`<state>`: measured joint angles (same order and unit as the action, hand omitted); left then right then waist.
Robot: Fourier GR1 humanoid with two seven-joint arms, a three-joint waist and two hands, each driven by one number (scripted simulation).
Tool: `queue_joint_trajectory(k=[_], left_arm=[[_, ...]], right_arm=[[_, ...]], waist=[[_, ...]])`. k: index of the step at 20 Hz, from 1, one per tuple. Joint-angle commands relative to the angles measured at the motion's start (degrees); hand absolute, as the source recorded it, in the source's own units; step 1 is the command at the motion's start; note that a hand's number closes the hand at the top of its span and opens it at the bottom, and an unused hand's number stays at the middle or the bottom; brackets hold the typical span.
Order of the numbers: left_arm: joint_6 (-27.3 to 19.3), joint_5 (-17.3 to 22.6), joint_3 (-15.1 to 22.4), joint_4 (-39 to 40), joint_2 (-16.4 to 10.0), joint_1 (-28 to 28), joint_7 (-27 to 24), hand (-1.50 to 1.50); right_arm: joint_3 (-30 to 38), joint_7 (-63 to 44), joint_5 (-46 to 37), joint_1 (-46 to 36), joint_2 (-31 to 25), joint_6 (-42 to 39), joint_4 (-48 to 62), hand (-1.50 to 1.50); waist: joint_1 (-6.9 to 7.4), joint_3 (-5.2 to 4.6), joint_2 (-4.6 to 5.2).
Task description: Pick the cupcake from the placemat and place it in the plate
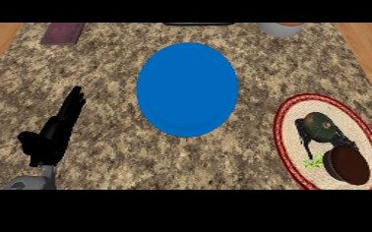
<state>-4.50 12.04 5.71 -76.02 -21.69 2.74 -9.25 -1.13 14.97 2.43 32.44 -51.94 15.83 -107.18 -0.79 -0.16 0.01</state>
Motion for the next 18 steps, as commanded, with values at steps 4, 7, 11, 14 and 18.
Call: queue_joint_trajectory(k=[4,7,11,14,18], left_arm=[[0.6,-1.2,-0.7,3.4,2.0,0.9,-1.7,0.0],[1.0,-1.2,-1.2,2.3,1.2,2.5,1.2,0.0],[1.7,-2.0,-1.7,-0.1,1.6,-0.2,0.1,0.0],[2.3,-1.4,-1.7,-3.1,1.1,-0.8,2.7,0.0],[1.1,-4.2,-1.1,-0.3,4.8,-1.5,-1.5,0.0]], right_arm=[[1.9,-10.6,-3.8,3.3,-4.8,-6.7,-3.7,-1.5],[2.5,-14.7,-4.5,3.3,-5.8,-9.8,-3.6,-1.5],[-1.3,-20.6,-10.6,-4.0,-0.8,-10.2,-0.7,-1.5],[-2.9,-26.0,-14.5,-6.1,-2.2,-12.0,0.0,-1.5],[-3.6,-26.1,-16.8,-9.6,1.2,-16.5,2.7,-1.5]], waist=[[0.18,0.09,-0.03],[0.21,0.11,-0.03],[0.96,0.15,0.01],[1.21,0.15,0.01],[0.96,0.15,0.01]])
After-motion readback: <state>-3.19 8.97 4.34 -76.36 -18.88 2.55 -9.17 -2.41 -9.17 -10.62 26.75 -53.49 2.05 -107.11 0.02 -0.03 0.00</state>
